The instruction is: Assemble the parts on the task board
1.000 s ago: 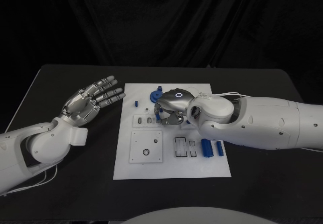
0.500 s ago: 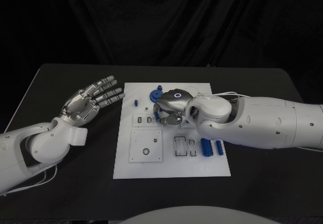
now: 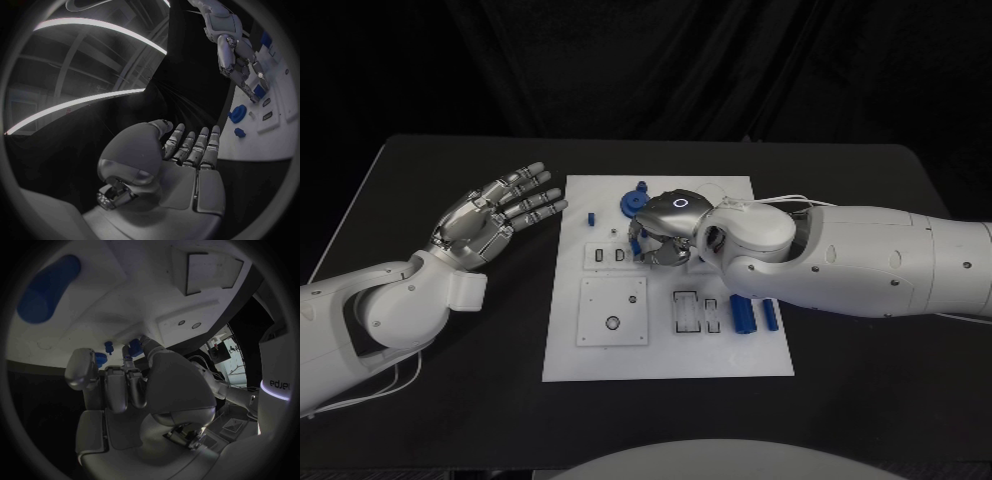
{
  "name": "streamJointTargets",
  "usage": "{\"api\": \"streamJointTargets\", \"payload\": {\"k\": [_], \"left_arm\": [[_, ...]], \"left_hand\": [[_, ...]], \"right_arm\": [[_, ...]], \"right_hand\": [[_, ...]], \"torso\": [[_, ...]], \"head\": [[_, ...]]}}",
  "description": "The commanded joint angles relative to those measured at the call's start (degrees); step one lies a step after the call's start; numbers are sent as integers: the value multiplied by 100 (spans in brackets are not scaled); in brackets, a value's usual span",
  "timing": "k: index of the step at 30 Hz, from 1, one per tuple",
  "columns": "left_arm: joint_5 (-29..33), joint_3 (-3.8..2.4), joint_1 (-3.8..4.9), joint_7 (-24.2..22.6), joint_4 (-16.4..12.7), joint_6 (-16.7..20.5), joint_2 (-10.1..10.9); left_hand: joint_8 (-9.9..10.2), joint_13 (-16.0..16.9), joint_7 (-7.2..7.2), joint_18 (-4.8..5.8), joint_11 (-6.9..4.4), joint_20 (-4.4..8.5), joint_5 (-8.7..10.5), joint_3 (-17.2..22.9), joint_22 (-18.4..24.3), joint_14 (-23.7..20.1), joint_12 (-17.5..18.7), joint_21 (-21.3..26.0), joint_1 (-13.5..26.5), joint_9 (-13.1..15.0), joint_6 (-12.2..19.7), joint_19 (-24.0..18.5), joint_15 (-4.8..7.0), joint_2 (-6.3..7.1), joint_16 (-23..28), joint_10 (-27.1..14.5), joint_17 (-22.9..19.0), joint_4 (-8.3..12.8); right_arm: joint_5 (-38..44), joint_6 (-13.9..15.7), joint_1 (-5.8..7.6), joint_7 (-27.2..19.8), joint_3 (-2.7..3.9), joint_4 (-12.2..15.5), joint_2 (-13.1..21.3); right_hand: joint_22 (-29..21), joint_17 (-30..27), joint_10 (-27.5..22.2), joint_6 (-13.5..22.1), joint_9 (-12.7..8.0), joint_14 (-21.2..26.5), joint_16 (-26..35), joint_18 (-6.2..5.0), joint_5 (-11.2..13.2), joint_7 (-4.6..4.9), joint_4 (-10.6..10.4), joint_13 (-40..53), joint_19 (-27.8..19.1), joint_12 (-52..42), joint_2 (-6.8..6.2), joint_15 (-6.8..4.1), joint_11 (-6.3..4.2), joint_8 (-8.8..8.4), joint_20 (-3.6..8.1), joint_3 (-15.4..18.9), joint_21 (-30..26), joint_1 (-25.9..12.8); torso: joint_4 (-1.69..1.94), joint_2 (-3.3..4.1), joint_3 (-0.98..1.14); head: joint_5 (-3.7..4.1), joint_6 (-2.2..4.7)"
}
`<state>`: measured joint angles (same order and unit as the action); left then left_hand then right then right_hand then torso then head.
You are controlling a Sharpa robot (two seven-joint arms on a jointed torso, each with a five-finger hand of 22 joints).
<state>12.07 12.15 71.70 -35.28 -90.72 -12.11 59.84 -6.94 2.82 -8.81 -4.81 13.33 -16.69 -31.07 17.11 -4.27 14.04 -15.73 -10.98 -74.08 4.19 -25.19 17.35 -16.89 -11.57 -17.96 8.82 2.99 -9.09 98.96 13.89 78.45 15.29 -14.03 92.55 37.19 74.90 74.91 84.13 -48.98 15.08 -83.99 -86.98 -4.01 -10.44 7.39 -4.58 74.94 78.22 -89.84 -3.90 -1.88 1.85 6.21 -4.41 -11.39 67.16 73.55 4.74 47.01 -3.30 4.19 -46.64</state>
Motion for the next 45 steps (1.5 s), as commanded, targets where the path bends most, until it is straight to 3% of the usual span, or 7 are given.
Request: {"api": "streamJointTargets", "payload": {"k": [1,7,17,20,26,35,45], "left_arm": [[7,-4,-10,-21,0,-99,-11],[7,-4,-13,-22,2,-93,-3],[-395,-6,-13,-94,-111,176,100],[-519,-7,-10,-92,-215,368,152],[-588,-7,45,49,-434,779,237],[-872,-8,290,752,-537,1431,239],[-1720,-7,893,2256,-260,1738,-186]], "left_hand": [[-27,8,2,96,2,-4,-40,44,6,36,-35,-27,70,5,-19,42,6,-3,-30,34,8,-5],[-26,7,3,96,7,-4,-39,50,5,34,-34,-29,75,4,-17,45,6,-3,-31,34,8,-4],[-53,10,-2,94,46,-2,-58,77,2,62,-69,-40,90,17,-87,60,8,37,-78,66,15,40],[-74,12,-15,91,87,-2,-77,100,-6,124,-108,-63,109,27,-140,93,11,69,-158,105,27,74],[-70,14,-101,85,246,1,-107,150,-23,249,-174,-105,152,22,-138,150,21,114,-347,149,54,130],[-106,157,-297,-22,374,20,-115,382,-228,1040,-1076,-589,274,32,-310,808,162,205,-1319,777,242,311],[-173,207,-433,-71,365,79,-85,547,-502,1142,-1636,-1118,385,49,-633,1216,237,340,-2195,1021,401,431]], "right_arm": [[51,-132,-34,126,-13,-10,3],[51,-5,-35,20,-13,0,41],[-274,693,-26,-538,-9,208,264],[-755,925,40,-962,-3,284,389],[-1737,1208,241,-1587,-1,326,618],[-3931,1133,498,-2628,-6,233,1060],[-4721,1079,355,-2929,-18,-11,1640]], "right_hand": [[826,933,493,127,-58,-411,28,-116,123,5,-12,1419,-8,28,3,29,24,-70,-37,64,-32,-85],[835,1123,458,682,-249,-474,-83,-111,675,-39,-116,1386,13,45,-117,3,-13,-258,-18,277,-24,-163],[847,1230,445,1480,-571,-505,-146,-101,768,-122,-631,1373,27,52,-394,-58,-85,-283,46,484,0,-128],[683,836,153,1731,-706,-328,93,-210,765,-134,-1068,1117,-325,193,-472,-51,-86,-277,51,471,-592,205],[612,641,-67,1316,-666,-209,226,-257,759,-103,-1129,945,-525,293,-311,-15,-53,-148,16,411,-900,433],[614,540,-80,514,-588,-131,292,-265,312,56,-862,952,-596,281,169,105,83,217,-95,201,-1025,911],[703,690,108,212,-581,-222,185,-211,-16,79,-726,1096,-401,192,266,123,111,447,-120,99,-718,1184]], "torso": [[-2,0,2],[-4,1,2],[-1,1,1],[-3,-1,2],[-10,-6,4],[-14,-50,13],[-49,-441,131]], "head": [[-4,-3],[-11,-1],[-29,62],[-69,145],[-130,352],[-161,667],[-250,535]]}}
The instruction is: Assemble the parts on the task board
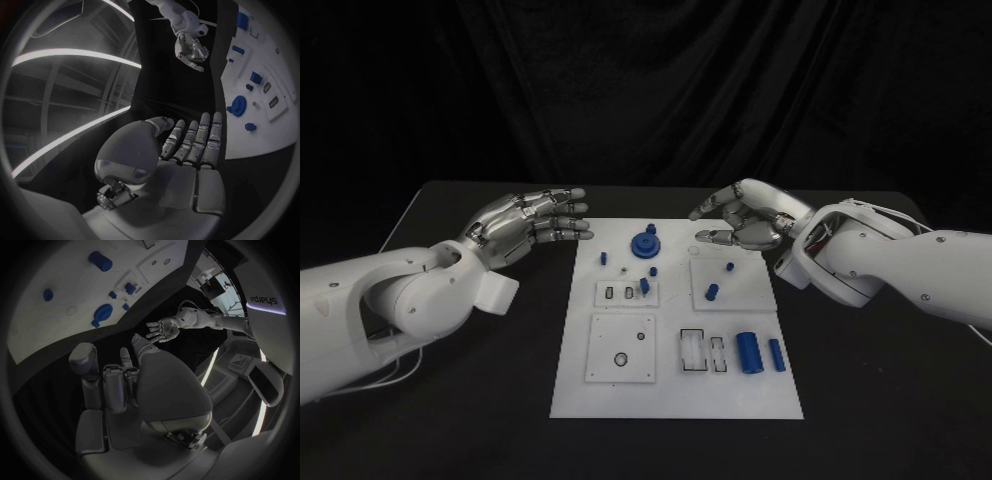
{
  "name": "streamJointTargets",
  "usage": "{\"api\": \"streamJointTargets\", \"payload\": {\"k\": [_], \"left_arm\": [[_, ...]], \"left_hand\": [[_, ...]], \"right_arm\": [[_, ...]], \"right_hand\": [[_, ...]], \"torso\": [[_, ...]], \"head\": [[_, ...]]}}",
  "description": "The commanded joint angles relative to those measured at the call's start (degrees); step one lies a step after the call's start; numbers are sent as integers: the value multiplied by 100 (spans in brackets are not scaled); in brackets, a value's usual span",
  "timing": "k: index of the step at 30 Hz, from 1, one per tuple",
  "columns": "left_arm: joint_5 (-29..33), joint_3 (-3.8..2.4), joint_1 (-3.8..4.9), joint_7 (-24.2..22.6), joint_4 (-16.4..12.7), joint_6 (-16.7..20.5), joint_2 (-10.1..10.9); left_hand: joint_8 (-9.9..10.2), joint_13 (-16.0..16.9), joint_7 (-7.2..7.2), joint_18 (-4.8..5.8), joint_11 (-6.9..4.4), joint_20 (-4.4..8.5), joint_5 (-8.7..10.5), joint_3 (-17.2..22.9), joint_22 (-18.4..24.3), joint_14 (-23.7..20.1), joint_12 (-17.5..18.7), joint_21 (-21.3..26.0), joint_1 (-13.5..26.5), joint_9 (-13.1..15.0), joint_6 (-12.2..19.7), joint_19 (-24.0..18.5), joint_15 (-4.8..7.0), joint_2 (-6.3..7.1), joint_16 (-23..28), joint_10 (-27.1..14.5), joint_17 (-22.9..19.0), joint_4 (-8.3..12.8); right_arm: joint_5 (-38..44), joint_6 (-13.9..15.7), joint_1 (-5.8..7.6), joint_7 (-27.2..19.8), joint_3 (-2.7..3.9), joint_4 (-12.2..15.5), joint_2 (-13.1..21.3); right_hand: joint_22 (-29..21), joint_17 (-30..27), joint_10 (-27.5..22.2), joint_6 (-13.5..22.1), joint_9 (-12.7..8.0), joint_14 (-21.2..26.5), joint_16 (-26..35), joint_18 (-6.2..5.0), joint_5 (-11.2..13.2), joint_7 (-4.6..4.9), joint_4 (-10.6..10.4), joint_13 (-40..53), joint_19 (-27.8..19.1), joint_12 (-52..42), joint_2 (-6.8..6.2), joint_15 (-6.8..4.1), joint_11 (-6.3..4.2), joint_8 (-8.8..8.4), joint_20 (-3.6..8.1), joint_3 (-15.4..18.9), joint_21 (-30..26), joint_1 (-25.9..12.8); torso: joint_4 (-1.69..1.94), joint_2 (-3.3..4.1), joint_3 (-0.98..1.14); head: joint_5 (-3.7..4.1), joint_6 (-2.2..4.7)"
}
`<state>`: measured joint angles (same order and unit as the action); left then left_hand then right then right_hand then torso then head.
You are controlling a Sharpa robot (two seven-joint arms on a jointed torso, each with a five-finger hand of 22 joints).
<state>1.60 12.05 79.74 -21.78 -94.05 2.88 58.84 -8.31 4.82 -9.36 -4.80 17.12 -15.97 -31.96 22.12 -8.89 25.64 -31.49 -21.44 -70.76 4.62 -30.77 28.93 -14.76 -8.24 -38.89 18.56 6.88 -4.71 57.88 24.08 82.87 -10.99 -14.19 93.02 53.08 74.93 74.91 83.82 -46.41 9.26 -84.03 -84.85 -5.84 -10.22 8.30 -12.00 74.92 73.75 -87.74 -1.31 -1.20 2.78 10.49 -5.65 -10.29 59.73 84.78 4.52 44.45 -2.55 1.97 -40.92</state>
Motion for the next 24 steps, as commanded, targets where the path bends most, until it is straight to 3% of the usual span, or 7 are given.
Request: {"api": "streamJointTargets", "payload": {"k": [1,4,12,14,18,22,24], "left_arm": [[-794,2,129,1042,111,219,-135],[-1234,2,248,1514,267,95,-337],[-2439,2,385,2387,505,-221,-693],[-2788,2,410,2587,524,-273,-744],[-3662,2,463,2975,553,-343,-848],[-4359,2,489,3176,617,-370,-957],[-4621,1,497,3268,645,-388,-1002]], "left_hand": [[-86,29,-398,-93,-26,23,27,42,-93,79,-165,-179,50,27,-214,157,54,29,-240,159,44,-20],[-147,40,-430,-116,-78,78,109,44,-265,285,-388,-498,-3,44,-471,326,128,105,-640,337,110,-86],[-221,-5,-468,-245,-340,197,755,-142,-745,857,-814,-1343,-116,38,-909,542,388,269,-1613,799,263,-639],[-233,-20,-467,-296,-398,207,965,-217,-862,1052,-876,-1552,-138,35,-982,614,456,308,-1854,909,326,-768],[-295,46,-377,-475,-611,237,1680,-560,-1203,1643,-1172,-2166,-118,43,-1249,847,671,432,-2486,1591,552,-1131],[-300,227,-263,-569,-799,321,2097,-902,-1538,2127,-1476,-2761,-51,38,-1454,1011,857,430,-2934,2189,766,-1176],[-295,427,-199,-567,-911,415,2254,-1054,-1723,2376,-1721,-3086,-18,37,-1568,1088,965,393,-3139,2482,890,-1174]], "right_arm": [[-636,87,-123,-313,-2,-89,73],[-690,216,-257,-388,-3,-196,139],[-732,411,-494,-494,-5,-420,178],[-743,457,-558,-523,-5,-451,194],[-798,559,-698,-602,-5,-526,208],[-839,609,-791,-639,-5,-582,215],[-860,645,-836,-668,-5,-609,210]], "right_hand": [[702,696,145,-50,1,-221,-32,-26,-43,-13,16,1103,51,-21,9,55,19,24,4,-14,33,65],[718,725,175,-66,0,-237,-50,-14,-57,-12,9,1127,86,-34,16,56,21,36,2,-16,94,66],[738,766,218,-98,-14,-266,-80,-2,-124,-14,-45,1157,142,-53,30,55,20,69,1,-10,174,44],[743,772,220,-102,-16,-269,-84,2,-126,-15,-57,1158,154,-54,33,55,21,74,1,-8,195,36],[753,796,243,-121,-17,-283,-99,9,-143,-18,-72,1176,180,-64,38,55,23,89,1,-8,237,33],[756,804,250,-127,-21,-289,-105,11,-166,-19,-78,1181,190,-66,38,55,25,97,1,-9,249,38],[761,813,264,-133,-24,-295,-111,15,-177,-17,-87,1191,205,-72,34,57,29,103,1,-5,272,34]], "torso": [[-36,-223,66],[-67,-336,104],[-93,-513,140],[-130,-572,165],[-221,-709,228],[-270,-806,278],[-297,-865,331]], "head": [[-47,-51],[-107,-90],[-223,-109],[-279,-142],[-387,-245],[-440,-297],[-459,-374]]}}
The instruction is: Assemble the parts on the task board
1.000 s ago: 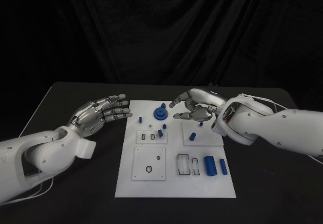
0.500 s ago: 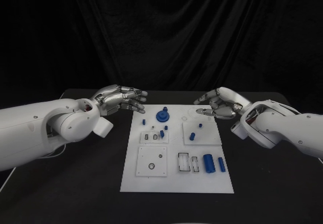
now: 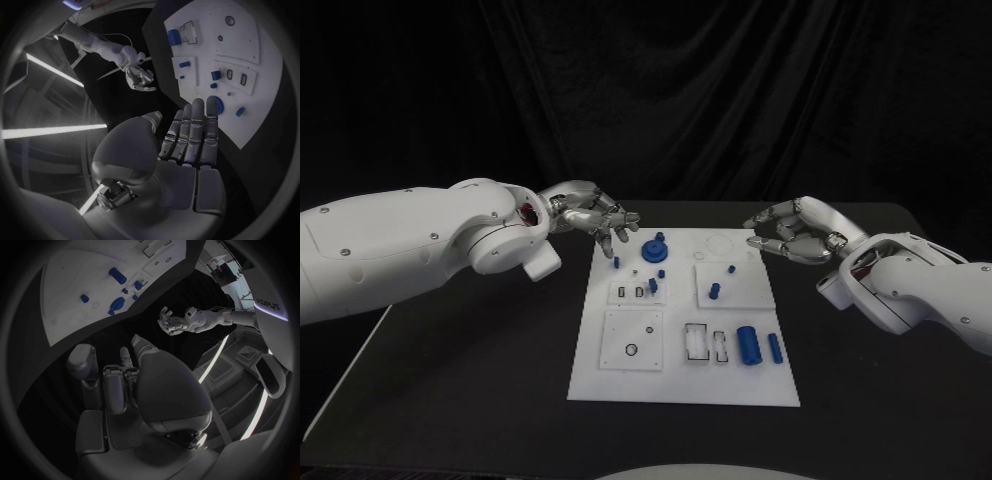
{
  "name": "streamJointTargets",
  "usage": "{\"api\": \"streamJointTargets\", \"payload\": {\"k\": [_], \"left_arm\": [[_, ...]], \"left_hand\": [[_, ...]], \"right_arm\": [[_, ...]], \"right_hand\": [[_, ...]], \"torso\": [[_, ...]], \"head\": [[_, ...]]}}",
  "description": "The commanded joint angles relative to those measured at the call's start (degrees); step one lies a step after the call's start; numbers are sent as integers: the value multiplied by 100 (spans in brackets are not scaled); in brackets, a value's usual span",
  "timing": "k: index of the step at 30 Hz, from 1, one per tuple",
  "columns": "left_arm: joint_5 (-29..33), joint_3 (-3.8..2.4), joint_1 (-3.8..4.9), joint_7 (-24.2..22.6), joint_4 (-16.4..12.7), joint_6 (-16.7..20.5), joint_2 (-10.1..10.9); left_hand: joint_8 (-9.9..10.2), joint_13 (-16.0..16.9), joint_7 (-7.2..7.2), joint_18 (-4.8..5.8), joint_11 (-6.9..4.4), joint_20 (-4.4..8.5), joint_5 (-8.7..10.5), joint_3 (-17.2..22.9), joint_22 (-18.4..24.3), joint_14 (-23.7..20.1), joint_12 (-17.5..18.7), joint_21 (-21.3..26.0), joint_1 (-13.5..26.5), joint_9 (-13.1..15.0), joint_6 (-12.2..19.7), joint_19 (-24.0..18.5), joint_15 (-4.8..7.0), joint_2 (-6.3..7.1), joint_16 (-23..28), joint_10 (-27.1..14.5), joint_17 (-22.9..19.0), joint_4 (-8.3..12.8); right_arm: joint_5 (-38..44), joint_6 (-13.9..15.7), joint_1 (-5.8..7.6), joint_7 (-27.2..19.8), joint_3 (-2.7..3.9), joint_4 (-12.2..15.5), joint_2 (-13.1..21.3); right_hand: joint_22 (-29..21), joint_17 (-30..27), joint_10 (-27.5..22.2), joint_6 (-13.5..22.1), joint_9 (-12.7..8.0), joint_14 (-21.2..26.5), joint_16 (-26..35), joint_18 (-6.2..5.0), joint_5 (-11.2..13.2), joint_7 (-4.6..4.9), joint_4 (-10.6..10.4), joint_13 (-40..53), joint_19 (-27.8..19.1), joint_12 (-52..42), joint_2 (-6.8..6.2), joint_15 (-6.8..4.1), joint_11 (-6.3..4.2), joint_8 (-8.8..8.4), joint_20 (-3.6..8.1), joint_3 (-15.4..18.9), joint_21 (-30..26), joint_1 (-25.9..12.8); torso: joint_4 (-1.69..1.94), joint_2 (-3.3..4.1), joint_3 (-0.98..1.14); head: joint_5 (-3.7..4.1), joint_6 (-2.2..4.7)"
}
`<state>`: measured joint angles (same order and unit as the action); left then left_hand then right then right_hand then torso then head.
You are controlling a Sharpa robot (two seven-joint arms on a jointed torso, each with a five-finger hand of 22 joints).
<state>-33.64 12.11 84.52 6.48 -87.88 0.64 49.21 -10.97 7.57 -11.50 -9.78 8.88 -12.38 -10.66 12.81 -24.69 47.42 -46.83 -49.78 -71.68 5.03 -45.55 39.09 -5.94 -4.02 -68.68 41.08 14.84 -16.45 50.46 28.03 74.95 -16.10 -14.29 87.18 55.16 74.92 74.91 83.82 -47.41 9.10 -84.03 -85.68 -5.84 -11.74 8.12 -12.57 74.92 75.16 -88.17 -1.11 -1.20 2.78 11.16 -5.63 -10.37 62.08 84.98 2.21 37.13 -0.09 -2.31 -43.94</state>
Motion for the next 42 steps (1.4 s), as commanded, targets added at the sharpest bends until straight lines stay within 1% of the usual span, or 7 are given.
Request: {"api": "streamJointTargets", "payload": {"k": [1,4,6,10,14,27,42], "left_arm": [[-1258,-5,26,541,37,-171,-66],[-1428,-5,36,718,60,-191,-130],[-1502,-5,41,863,113,-227,-226],[-1576,-5,46,1335,195,-468,-393],[-1616,-5,48,1956,263,-861,-559],[-1978,-5,41,2608,795,-1451,-1214],[-2004,-4,-112,2838,1343,-1355,-1643]], "left_hand": [[-25,239,46,-72,-119,93,168,-169,-204,284,-289,-361,82,-5,-126,94,120,-44,-224,337,136,-1],[-54,589,151,-80,-234,220,224,-311,-398,665,-651,-721,98,20,-299,312,250,-92,-501,647,321,2],[-60,928,228,-76,-352,356,252,-389,-601,1737,-1060,-1107,96,39,-379,834,374,-100,-1110,925,1988,3],[-134,5293,364,82,-468,521,306,-607,-1746,3067,-3488,-1935,285,219,-614,1687,516,-260,-1856,2850,4798,-29],[-315,7367,438,236,-577,596,553,-906,-2787,3691,-4134,-2499,656,501,-810,2442,601,-277,-2038,4222,6108,-3],[-1831,8243,915,479,-1022,995,526,-1320,-4175,4258,-4317,-3068,1154,2734,-1134,3487,1010,-357,-2132,4892,7516,34],[-2020,8243,1013,543,-1127,1106,326,-1268,-4529,4258,-4317,-3172,1105,3745,-985,3793,1119,-386,-2132,4892,7516,204]], "right_arm": [[-146,280,-71,-184,5,-39,-6],[-196,308,-111,-205,4,-36,5],[-219,296,-143,-207,4,-31,21],[-242,243,-179,-206,5,-32,16],[-251,190,-194,-247,5,-20,22],[-257,61,-217,-286,5,-96,6],[-258,-33,-252,-241,5,-113,8]], "right_hand": [[764,824,268,-34,-8,-301,-35,16,-26,2,-31,1195,69,-31,13,57,30,37,-1,4,46,15],[769,838,280,-48,-13,-311,-45,19,-65,-1,-33,1203,87,-36,10,58,31,50,-2,0,69,29],[771,843,287,-52,-14,-314,-47,21,-75,-1,-35,1209,94,-39,10,58,33,54,-2,-1,79,32],[773,847,291,-69,-19,-319,-51,23,-116,1,-46,1211,105,-40,17,65,46,68,-5,-8,91,38],[779,856,305,-135,-22,-327,-58,31,-193,7,-85,1220,127,-46,-15,86,69,111,-18,16,123,8],[789,888,327,-180,-29,-343,-77,37,-261,8,-115,1238,152,-55,-23,94,80,138,-26,22,165,-8],[786,890,324,-181,-32,-345,-79,35,-274,12,-120,1235,148,-54,-20,97,86,139,-28,20,155,-10]], "torso": [[-87,-174,126],[-107,-212,165],[-123,-242,194],[-172,-316,252],[-195,-371,287],[-321,-335,318],[-289,-240,373]], "head": [[-44,-117],[-57,-159],[-70,-196],[-105,-343],[-156,-479],[-409,-606],[-454,-606]]}}
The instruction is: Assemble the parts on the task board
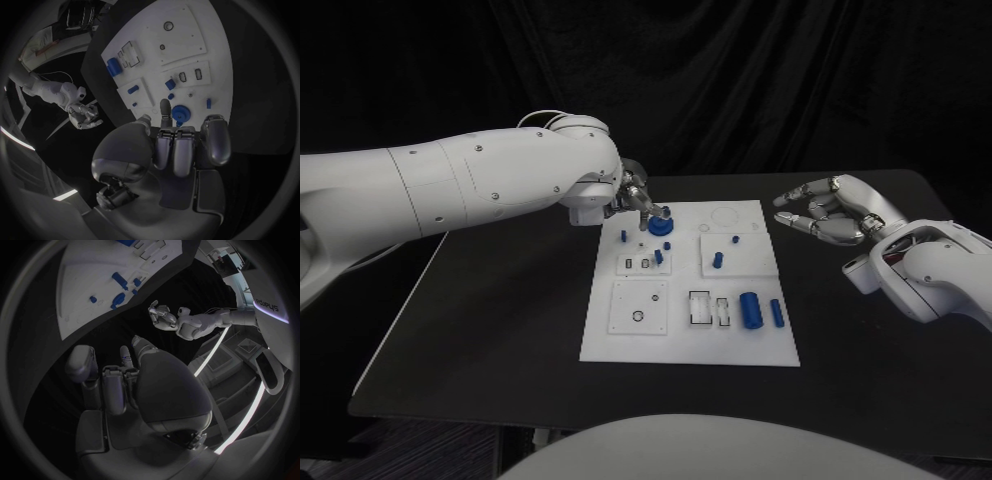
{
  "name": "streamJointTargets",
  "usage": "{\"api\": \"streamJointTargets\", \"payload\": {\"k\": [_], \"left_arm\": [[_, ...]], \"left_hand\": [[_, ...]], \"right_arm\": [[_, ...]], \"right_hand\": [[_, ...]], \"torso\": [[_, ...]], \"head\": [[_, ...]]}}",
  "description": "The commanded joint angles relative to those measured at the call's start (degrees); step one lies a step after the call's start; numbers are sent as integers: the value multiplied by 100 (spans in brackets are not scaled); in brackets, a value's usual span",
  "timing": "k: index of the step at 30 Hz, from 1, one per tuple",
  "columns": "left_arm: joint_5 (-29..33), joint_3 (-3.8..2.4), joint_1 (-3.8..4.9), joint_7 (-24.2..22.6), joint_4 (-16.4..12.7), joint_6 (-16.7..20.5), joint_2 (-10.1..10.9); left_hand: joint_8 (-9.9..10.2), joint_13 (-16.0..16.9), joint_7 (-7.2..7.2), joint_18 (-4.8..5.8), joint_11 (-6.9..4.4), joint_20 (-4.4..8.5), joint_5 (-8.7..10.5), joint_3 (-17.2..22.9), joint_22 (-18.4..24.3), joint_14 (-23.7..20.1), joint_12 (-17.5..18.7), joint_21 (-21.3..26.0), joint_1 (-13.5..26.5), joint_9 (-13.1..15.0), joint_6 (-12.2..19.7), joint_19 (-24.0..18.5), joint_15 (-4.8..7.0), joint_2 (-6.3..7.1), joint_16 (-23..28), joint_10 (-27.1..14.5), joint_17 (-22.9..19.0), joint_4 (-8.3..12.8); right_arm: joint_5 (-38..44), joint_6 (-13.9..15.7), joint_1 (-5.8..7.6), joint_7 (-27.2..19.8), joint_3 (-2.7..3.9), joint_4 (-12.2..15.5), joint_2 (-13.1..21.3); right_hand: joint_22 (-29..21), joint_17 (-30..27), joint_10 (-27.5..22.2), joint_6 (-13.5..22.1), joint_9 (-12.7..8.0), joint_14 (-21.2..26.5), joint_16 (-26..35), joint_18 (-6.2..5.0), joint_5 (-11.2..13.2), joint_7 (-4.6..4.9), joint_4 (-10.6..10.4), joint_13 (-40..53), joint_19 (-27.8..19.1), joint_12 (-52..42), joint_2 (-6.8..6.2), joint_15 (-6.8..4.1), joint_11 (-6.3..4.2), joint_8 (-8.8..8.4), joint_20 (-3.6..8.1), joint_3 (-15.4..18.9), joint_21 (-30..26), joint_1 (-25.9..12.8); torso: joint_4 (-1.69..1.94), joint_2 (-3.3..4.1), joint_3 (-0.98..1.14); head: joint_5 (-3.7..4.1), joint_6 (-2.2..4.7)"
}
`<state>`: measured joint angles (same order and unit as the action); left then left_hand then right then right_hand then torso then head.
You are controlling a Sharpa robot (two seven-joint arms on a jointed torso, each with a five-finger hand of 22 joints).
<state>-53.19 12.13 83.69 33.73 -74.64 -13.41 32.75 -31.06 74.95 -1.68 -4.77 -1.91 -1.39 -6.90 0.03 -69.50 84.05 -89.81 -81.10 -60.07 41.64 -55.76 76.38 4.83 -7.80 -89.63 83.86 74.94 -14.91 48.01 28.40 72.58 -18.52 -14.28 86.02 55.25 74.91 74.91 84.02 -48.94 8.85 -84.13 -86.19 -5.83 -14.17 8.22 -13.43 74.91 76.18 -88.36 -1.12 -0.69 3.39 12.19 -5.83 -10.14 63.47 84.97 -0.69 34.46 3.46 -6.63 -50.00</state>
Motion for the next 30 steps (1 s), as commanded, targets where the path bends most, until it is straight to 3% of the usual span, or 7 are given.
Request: {"api": "streamJointTargets", "payload": {"k": [1,5,9,19,22,30], "left_arm": [[-49,-6,-43,119,22,92,14],[-49,-6,-97,134,58,180,22],[-49,-6,-211,145,100,208,21],[-49,-6,-405,23,238,367,-68],[-49,-6,-451,-35,267,431,-92],[-49,-6,-573,-133,356,494,-179]], "left_hand": [[-8,1505,32,43,-49,8,-57,12,-54,595,-19,-41,-60,94,39,69,44,-7,-37,614,1506,55],[76,1505,25,55,-51,20,-92,23,-114,595,-19,-61,-58,155,83,118,52,-4,-37,614,1506,67],[226,1505,7,53,-38,18,-84,18,-102,595,-19,-46,-18,143,91,116,45,-8,-37,614,1506,45],[620,1505,-43,19,6,-12,-104,40,52,595,-19,61,-12,56,37,15,9,-9,-37,614,1506,66],[720,1505,-57,13,19,-23,-119,48,76,595,-19,83,-15,26,28,-1,-3,-8,-37,614,1506,76],[832,1505,-74,-4,35,-36,-137,59,152,595,-19,133,-11,-5,8,-53,-17,-13,-37,614,1506,84]], "right_arm": [[-12,-73,-16,6,5,5,-3],[-12,-81,-17,21,5,12,4],[-12,-83,-20,30,5,0,-2],[-12,-76,-21,34,5,21,5],[-12,-78,-21,42,5,29,9],[-12,-84,-21,56,5,40,21]], "right_hand": [[785,886,300,-27,-9,-334,-27,33,-35,5,-39,1230,44,-33,-18,48,30,35,-9,-3,10,-13],[785,886,300,-27,-9,-334,-27,33,-35,5,-39,1230,44,-33,-18,48,30,35,-9,-3,10,-13],[785,886,300,-27,-9,-334,-27,33,-35,5,-39,1230,44,-33,-18,48,30,35,-9,-3,10,-13],[784,880,273,-22,-14,-332,-24,32,-41,9,-43,1205,45,-21,-15,52,35,32,-11,-5,9,-14],[784,880,273,-22,-14,-332,-24,32,-41,9,-43,1205,45,-21,-15,52,35,32,-11,-5,9,-14],[783,879,260,-20,-16,-332,-23,32,-44,12,-44,1193,46,-15,-13,54,37,32,-13,-7,8,-13]], "torso": [[-2,28,20],[-17,44,23],[-55,71,19],[-75,70,17],[-42,68,9],[-66,79,-2]], "head": [[-33,0],[-76,0],[-119,0],[-95,0],[-54,0],[-93,0]]}}
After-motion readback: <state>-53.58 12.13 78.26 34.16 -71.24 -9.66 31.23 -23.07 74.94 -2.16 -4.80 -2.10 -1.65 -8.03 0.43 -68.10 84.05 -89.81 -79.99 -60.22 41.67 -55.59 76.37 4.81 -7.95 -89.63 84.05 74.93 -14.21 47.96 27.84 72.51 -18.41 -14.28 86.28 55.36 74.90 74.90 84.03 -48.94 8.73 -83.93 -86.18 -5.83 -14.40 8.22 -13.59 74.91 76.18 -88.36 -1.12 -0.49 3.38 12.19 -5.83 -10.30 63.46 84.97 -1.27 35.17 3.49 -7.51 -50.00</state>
